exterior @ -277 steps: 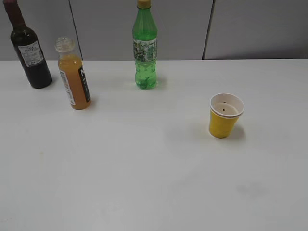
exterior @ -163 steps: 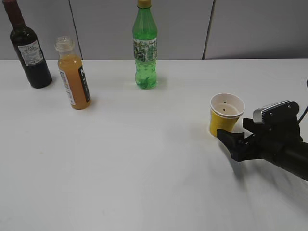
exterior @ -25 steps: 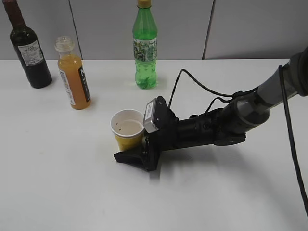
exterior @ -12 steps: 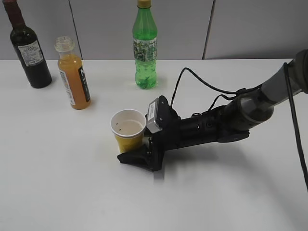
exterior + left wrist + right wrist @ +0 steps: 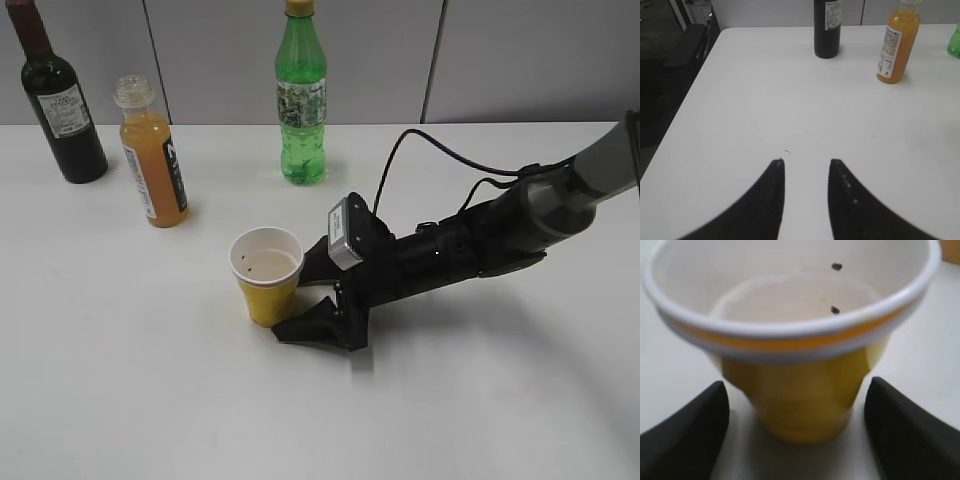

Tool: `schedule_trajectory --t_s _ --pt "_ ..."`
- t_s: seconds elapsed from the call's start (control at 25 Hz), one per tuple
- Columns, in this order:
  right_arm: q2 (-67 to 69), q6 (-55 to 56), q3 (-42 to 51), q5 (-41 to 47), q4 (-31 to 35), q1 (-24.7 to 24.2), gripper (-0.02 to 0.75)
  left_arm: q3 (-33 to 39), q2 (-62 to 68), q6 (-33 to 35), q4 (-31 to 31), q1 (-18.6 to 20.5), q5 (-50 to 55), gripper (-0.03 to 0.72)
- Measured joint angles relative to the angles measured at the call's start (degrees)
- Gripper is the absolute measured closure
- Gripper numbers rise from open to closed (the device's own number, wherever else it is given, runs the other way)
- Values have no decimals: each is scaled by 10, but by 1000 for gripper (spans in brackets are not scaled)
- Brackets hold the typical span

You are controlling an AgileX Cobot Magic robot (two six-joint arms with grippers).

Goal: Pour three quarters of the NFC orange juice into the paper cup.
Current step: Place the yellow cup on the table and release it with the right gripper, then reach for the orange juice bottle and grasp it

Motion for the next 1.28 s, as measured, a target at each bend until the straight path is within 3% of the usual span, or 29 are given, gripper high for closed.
schedule_trajectory --t_s 0.56,0.88,1.16,1.28 --pt "-60 117 1 45 -181 -58 90 0 0 0 0 0 0 451" --pt "-144 192 3 102 -208 -100 114 0 0 0 0 0 0 451" --pt "-236 224 3 288 -197 -109 121 0 0 0 0 0 0 451" --pt "-267 224 3 419 -134 -109 125 0 0 0 0 0 0 451"
